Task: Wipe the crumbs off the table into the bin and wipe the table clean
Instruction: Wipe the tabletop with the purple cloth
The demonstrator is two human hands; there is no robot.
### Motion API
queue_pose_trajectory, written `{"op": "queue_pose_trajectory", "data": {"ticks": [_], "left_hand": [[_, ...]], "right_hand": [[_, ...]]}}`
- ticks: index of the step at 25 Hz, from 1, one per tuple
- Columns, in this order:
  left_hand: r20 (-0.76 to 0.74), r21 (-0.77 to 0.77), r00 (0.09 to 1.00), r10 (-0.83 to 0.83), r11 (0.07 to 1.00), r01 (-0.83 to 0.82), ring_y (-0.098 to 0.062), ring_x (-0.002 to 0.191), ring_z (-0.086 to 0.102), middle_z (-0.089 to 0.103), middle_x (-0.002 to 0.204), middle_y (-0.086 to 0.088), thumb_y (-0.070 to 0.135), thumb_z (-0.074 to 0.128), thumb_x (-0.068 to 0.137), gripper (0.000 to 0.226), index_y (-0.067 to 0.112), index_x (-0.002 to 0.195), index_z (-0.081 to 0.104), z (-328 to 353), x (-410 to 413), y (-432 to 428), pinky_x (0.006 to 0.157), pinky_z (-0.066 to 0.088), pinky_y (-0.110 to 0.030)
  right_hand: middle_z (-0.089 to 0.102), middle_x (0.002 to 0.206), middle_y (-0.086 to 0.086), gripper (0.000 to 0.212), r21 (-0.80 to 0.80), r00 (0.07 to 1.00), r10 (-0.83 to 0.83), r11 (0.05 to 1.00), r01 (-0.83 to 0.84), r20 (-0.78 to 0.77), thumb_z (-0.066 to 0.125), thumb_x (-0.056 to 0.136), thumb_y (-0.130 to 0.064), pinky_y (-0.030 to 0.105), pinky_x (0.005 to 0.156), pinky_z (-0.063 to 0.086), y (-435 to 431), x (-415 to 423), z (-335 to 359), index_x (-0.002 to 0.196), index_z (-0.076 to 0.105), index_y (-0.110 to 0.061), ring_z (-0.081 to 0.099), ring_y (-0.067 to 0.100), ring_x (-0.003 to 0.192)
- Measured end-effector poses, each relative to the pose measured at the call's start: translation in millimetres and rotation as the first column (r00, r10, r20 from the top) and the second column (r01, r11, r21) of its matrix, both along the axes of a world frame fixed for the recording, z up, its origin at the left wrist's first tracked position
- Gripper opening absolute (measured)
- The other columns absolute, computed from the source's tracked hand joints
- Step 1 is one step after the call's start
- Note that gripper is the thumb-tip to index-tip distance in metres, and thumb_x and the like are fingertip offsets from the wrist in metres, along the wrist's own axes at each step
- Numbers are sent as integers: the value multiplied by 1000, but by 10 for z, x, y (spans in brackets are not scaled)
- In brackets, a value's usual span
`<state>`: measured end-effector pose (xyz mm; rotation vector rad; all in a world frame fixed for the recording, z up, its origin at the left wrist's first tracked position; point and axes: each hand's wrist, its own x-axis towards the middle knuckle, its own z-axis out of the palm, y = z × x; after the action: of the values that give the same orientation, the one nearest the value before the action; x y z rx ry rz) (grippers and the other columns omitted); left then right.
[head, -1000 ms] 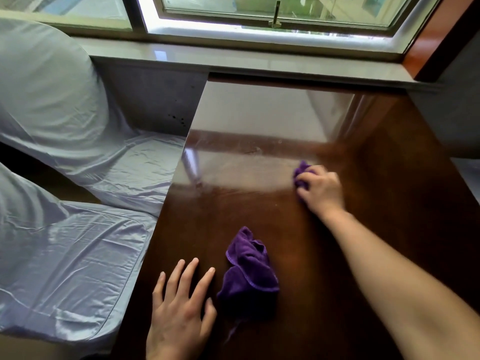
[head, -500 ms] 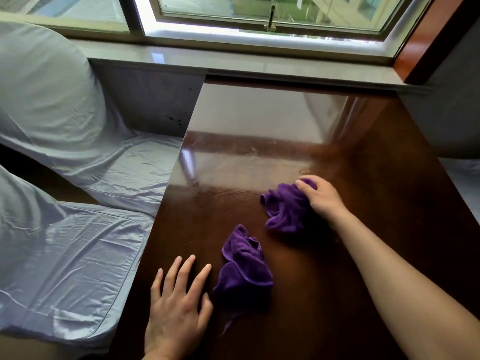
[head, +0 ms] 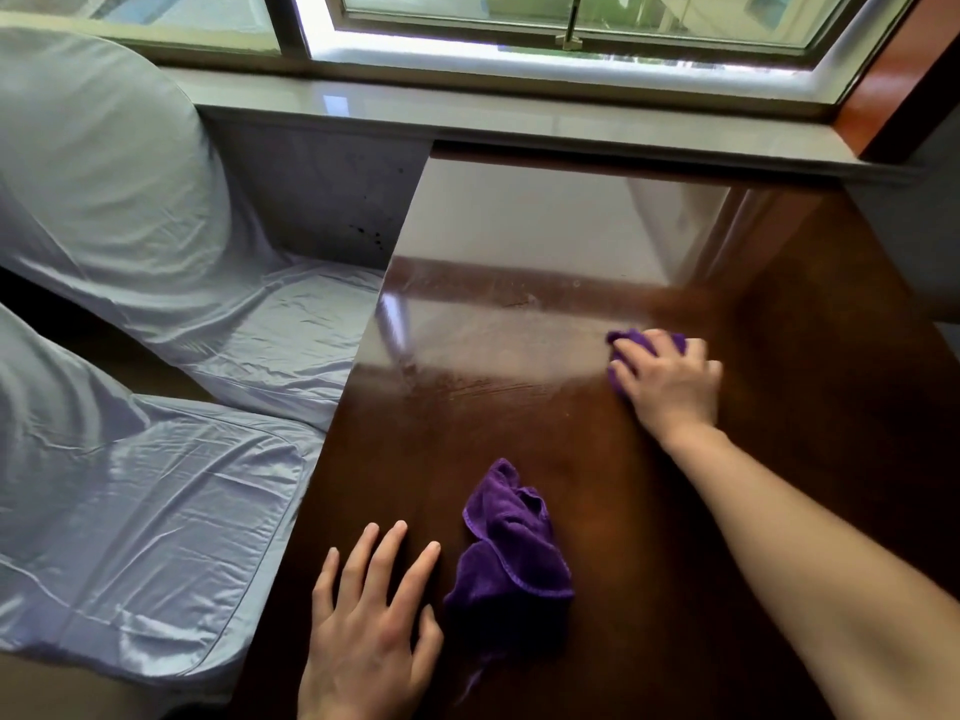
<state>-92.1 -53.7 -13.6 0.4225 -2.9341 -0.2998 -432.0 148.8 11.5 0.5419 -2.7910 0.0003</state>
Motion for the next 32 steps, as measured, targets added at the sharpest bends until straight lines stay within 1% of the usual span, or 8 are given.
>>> {"op": "queue_pose_trajectory", "data": {"ticks": [2, 5, 7, 11, 16, 22, 29, 32], "left_hand": [[-5, -20, 1000, 1, 1000, -1, -29, 135, 44, 53, 142, -6, 38, 55, 72, 58, 32, 129, 60, -12, -6, -7, 109, 31, -57], [9, -16, 1000, -10, 1000, 10, -29, 134, 45, 53, 142, -7, 38, 56, 70, 58, 32, 128, 61, -8, -7, -1, 108, 32, -58], [5, -24, 1000, -11, 1000, 11, -29, 134, 44, 53, 142, -7, 38, 56, 70, 59, 32, 128, 61, -19, -8, -5, 108, 32, -58], [-19, 6, 1000, -11, 1000, 11, -28, 134, 45, 54, 141, -6, 38, 55, 71, 58, 32, 128, 61, -21, 1, -15, 108, 32, -56], [12, 4, 1000, -17, 1000, 17, -28, 136, 42, 51, 143, -7, 39, 51, 76, 55, 32, 130, 59, 3, 9, 0, 109, 29, -56], [91, -11, 996, -4, 1000, 5, -30, 138, 39, 49, 145, -7, 40, 47, 77, 55, 31, 131, 57, 52, 16, 24, 111, 27, -57], [110, -35, 994, 0, 999, 4, -34, 136, 43, 51, 143, -10, 39, 43, 81, 55, 28, 133, 57, 92, 32, 51, 109, 30, -59], [114, -49, 993, -7, 999, 13, -33, 137, 42, 50, 144, -11, 40, 42, 81, 56, 28, 134, 56, 73, 30, 61, 109, 30, -60]], "right_hand": [[60, 122, 6, 32, -98, 972, -200, 972, 213, 122, 51, 93, -47, 49, 83, 43, -232, -97, 27, 112, 66, -27, 50, 43, 102], [60, 124, 2, 31, -176, 976, -148, 969, 175, 160, 48, 94, -46, 45, 85, 42, -816, 193, 56, 112, 66, -29, 49, 41, 106], [62, 123, -3, 31, -181, 978, 155, 975, -128, 139, 47, 92, -48, 40, 80, 41, -1330, 570, 55, 111, 66, -33, 51, 37, 105], [60, 131, -5, 32, -1, 689, 696, 704, -710, 204, 48, 93, -49, 39, 76, 41, -1707, 825, 65, 116, 65, -36, 52, 36, 108], [60, 133, -9, 31, 3, 969, 238, 971, -238, 64, 47, 94, -49, 39, 82, 39, -368, 176, 10, 115, 67, -38, 51, 36, 111], [63, 129, -4, 26, -142, 971, -236, 960, 240, 47, 56, 91, -44, 47, 81, 43, 973, 743, -40, 110, 72, -35, 48, 41, 98], [63, 134, -4, 29, -6, 923, 377, 926, -378, -74, 52, 96, -48, 38, 74, 41, 732, 1586, -211, 116, 68, -35, 56, 34, 97], [65, 128, 0, 29, -25, 996, 48, 998, -50, -72, 59, 91, -46, 41, 73, 45, 795, 1088, -88, 114, 70, -31, 55, 40, 94]]}}
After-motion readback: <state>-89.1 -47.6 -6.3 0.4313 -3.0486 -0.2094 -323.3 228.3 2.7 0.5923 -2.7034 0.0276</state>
